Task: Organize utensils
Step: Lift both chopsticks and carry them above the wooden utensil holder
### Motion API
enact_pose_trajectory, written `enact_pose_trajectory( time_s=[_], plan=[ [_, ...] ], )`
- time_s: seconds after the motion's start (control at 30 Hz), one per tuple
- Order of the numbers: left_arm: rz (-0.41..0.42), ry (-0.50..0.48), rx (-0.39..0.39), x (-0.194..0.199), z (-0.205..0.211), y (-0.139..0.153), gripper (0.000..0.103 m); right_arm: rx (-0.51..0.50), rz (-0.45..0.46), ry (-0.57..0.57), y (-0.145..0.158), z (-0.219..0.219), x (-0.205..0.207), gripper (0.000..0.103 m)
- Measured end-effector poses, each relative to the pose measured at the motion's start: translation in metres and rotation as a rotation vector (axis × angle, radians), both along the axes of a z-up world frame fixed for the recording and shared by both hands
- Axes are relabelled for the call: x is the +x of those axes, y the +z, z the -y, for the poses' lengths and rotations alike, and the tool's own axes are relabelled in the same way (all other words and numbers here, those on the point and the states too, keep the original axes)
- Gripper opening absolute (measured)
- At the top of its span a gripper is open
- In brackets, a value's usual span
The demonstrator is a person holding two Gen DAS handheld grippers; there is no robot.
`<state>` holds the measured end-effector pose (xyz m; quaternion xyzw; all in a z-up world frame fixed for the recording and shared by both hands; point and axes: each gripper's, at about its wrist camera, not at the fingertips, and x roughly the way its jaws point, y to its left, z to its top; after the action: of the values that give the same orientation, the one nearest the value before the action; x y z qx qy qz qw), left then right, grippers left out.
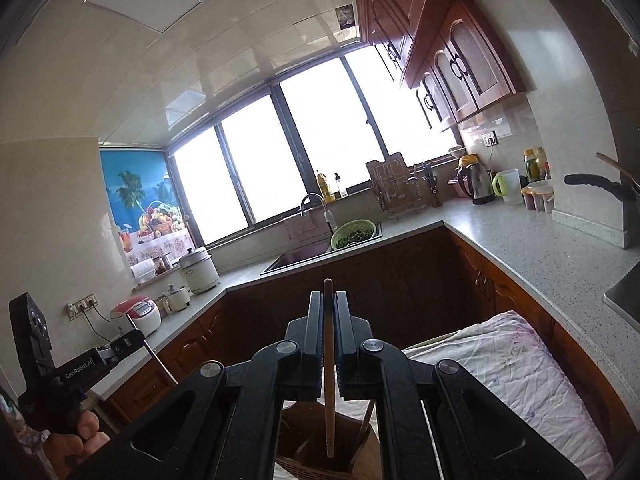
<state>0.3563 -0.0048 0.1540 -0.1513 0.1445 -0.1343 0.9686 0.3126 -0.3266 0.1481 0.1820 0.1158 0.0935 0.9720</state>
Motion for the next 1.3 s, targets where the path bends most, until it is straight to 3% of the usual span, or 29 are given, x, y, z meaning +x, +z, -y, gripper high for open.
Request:
enact_pose_trajectory(
  time_s=[0.33,0.53,0.87,1.2,1.3],
  plan=[
    [-0.068,0.075,-0.015,0.041,0.015,-0.073,0.004,-0.006,-0.069,-0.047,-0.064,-0.005,0.022,0.004],
    [-0.117,0.068,-0.005,0.049,0.021,-0.100,0.004,0.008,-0.128,-0.029,-0.086,-0.009,0.030,0.005],
    [-0.157,0.033,0.054,0.054,0.035,-0.114,0.004,-0.018,-0.145,-0.011,-0.088,-0.017,0.033,0.005],
    [-0.180,0.015,0.046,0.057,0.032,-0.111,0.004,-0.027,-0.163,-0.005,-0.088,-0.016,0.038,0.005],
    [-0.189,0.010,0.042,0.057,0.030,-0.109,0.004,-0.022,-0.167,-0.002,-0.087,-0.015,0.038,0.010]
  ],
)
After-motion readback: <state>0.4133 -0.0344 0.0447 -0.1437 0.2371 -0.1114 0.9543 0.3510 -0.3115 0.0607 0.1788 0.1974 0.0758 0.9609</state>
